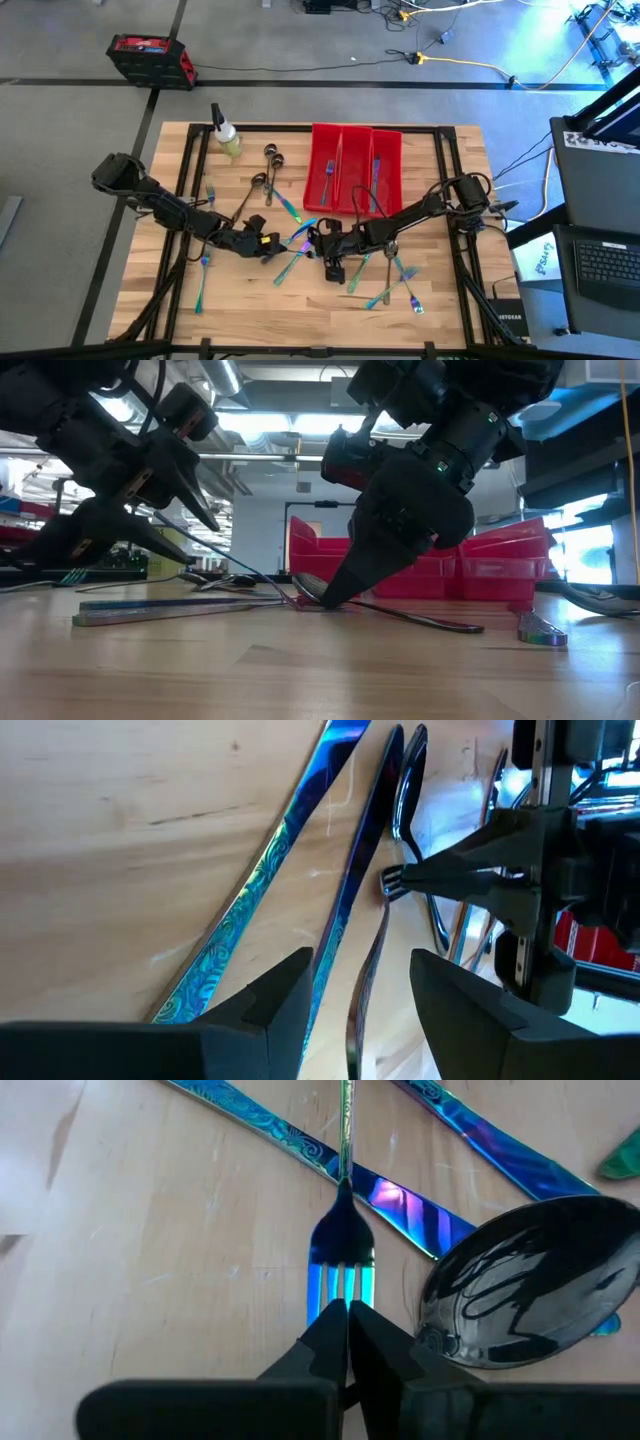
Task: Sort silverware
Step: Put the blue fork into the left red silverware bin
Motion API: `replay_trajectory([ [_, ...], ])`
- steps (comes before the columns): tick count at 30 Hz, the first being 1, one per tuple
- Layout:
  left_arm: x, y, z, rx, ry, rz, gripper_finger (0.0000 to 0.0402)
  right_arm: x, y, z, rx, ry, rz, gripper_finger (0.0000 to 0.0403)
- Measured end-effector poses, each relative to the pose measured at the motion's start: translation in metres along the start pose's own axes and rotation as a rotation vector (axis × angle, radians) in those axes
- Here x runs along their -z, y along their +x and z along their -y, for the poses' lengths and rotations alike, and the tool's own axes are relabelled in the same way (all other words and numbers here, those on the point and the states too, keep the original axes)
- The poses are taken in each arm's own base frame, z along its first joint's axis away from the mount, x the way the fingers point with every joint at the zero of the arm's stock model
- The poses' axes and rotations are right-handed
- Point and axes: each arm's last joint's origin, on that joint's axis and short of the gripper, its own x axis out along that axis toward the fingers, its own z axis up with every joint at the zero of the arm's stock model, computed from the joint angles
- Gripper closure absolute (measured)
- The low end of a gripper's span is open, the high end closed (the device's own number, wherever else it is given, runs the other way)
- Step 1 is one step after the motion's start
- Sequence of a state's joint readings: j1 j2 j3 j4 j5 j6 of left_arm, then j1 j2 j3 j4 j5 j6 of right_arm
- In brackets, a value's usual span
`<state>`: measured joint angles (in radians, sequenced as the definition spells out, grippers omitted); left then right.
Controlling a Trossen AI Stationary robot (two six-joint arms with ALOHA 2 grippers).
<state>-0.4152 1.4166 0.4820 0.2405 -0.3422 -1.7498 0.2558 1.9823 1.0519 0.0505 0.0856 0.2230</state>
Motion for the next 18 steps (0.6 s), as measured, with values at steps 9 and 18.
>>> replay_trajectory([
  [9, -0.0001, 0.0, 0.0, 0.001, 0.018, 0.005, 0.0255, 0.0, 0.0, 0.0001, 0.0, -0.013, 0.0, 0.0403],
  [18, -0.0009, 0.0003, 0.001, 0.009, 0.006, 0.003, 0.0346, 0.0, 0.0, 0.0001, 0.0, -0.013, 0.0, 0.0403],
])
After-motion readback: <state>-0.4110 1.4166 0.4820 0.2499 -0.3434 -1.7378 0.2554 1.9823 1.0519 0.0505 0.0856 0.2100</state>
